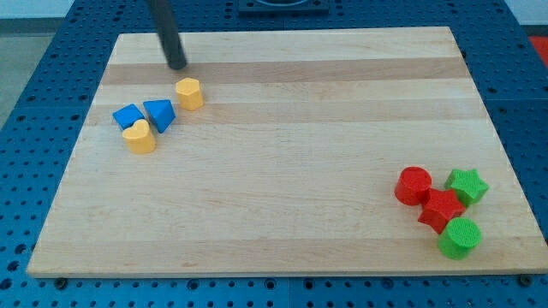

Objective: Drag the hexagon to the right of the triangle

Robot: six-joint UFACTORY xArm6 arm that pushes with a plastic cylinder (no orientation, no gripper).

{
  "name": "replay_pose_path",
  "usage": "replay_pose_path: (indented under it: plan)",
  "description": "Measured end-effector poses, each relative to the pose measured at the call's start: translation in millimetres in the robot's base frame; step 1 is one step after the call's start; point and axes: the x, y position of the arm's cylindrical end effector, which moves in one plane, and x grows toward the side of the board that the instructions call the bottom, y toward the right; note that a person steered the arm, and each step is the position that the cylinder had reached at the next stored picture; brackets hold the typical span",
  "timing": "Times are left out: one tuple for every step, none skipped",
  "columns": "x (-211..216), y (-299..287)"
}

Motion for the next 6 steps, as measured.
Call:
replay_pose_path:
  plan:
    - [19.6, 16.1]
    - [59.8, 7.1]
    - [78.9, -9.9]
    - [99.5, -12.8]
    - [115.3, -12.8]
    - [131.7, -12.8]
